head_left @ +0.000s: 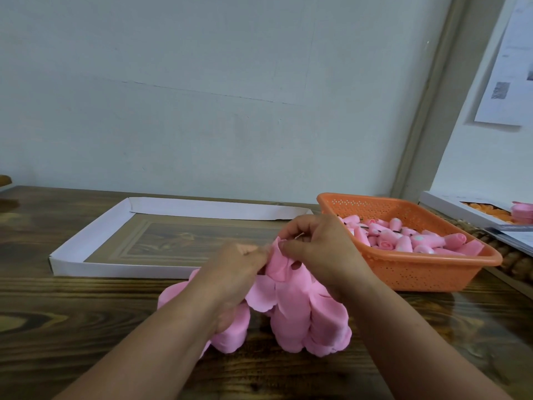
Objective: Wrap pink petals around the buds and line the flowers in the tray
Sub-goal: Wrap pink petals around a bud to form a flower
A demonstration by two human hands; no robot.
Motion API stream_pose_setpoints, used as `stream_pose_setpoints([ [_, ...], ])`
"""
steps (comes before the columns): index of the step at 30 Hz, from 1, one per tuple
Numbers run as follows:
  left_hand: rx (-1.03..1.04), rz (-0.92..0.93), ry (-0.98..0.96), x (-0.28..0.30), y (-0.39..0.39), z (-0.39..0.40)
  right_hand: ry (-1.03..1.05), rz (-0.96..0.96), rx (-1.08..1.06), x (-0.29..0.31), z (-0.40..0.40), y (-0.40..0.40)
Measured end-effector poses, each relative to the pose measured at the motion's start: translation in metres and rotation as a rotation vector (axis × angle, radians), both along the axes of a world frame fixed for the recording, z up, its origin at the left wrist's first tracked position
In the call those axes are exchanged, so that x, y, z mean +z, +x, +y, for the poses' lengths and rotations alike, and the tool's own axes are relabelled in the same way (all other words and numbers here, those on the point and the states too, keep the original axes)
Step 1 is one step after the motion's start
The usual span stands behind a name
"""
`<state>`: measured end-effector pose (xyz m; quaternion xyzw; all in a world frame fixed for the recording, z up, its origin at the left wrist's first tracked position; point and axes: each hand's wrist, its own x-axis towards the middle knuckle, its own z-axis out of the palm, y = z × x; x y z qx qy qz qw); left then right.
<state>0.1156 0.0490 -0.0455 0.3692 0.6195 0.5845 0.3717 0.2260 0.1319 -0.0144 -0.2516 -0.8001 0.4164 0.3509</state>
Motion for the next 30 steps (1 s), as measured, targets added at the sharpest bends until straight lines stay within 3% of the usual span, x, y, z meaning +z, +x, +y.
stream_pose_setpoints([
  [7,-0.032,0.008,0.014,-0.003,0.0,0.001,-0.021,-0.005,0.042,-0.002,0.003,0.001],
  [16,-0.03,-0.001,0.027,-0.002,-0.004,0.0,-0.101,-0.09,0.277,0.006,0.007,0.013],
  [30,0.01,0.045,0.008,-0.001,-0.003,-0.002,-0.139,-0.072,0.302,0.004,0.009,0.013],
])
